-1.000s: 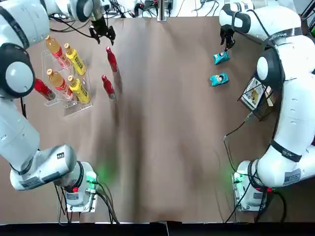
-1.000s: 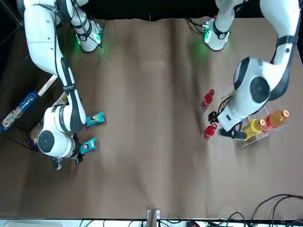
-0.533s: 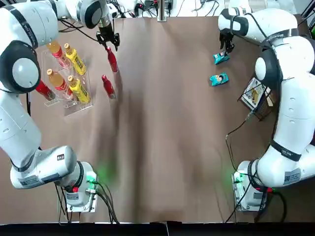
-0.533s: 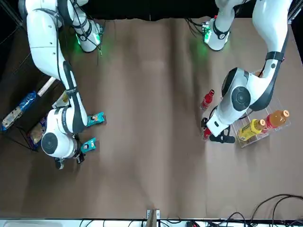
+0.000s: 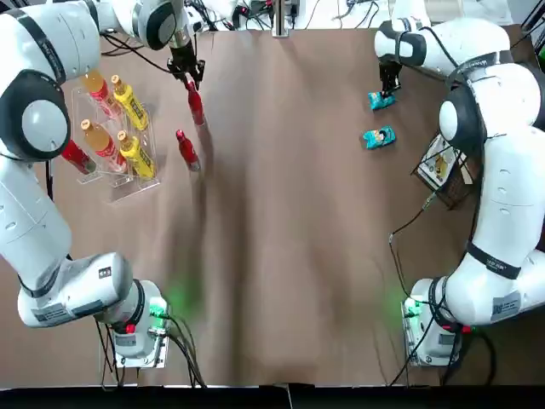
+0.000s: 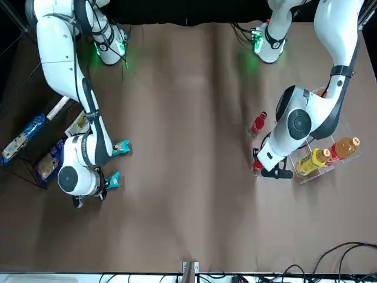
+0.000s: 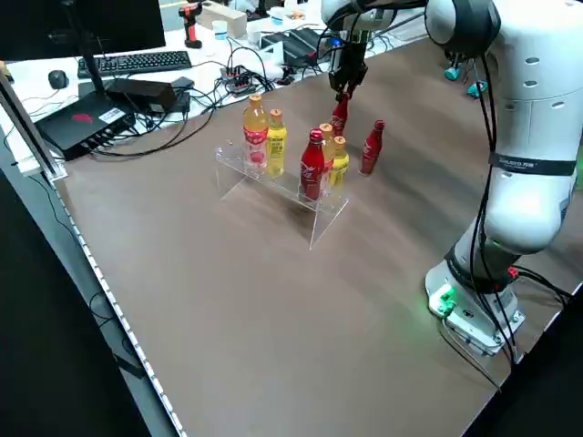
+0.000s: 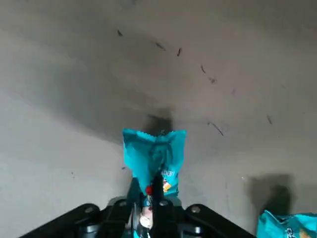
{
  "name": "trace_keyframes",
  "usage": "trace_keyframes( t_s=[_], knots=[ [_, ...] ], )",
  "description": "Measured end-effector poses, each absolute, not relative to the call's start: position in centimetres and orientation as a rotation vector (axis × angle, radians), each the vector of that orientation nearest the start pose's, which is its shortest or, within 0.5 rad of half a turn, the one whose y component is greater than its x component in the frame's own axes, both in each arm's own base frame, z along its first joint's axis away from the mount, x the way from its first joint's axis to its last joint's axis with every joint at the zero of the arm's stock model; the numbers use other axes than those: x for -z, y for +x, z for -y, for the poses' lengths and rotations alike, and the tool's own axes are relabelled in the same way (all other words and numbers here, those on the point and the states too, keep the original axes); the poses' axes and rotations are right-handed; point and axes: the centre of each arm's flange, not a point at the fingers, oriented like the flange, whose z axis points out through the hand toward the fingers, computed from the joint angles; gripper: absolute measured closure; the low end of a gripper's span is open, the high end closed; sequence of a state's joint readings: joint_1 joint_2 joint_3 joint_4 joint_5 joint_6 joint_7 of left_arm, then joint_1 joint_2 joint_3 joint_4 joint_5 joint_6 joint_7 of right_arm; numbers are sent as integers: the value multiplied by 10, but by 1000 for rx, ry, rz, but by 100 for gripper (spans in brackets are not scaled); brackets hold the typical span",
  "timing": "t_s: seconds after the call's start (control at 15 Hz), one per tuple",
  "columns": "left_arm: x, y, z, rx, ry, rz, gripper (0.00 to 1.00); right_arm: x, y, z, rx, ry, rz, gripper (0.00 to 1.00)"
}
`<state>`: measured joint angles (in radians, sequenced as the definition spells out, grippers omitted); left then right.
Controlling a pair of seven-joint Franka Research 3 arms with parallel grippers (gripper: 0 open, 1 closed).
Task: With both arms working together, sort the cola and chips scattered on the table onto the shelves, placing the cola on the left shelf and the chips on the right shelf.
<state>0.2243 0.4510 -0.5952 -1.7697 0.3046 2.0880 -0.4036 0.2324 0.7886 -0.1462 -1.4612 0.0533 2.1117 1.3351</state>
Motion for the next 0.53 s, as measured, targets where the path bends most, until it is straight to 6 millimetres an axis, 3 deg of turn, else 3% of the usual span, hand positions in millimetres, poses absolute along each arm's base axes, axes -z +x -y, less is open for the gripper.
trace_keyframes(
  t_s=[0.13, 0.27, 0.4, 0.53],
  knots=[
    [-337, 613, 187, -86, -3100, -132, 57, -211, 704, -77, -80, -2652, -1913, 90],
    [-336, 611, 186, -107, -3090, -135, 69, -219, 707, -73, -67, -2644, -1919, 95],
    [-336, 611, 186, -108, -3090, -135, 68, -231, 705, -63, -100, -2655, -1952, 99],
    [-336, 611, 186, -113, -3088, -135, 68, -256, 703, -51, -167, -2716, -1925, 99]
  ],
)
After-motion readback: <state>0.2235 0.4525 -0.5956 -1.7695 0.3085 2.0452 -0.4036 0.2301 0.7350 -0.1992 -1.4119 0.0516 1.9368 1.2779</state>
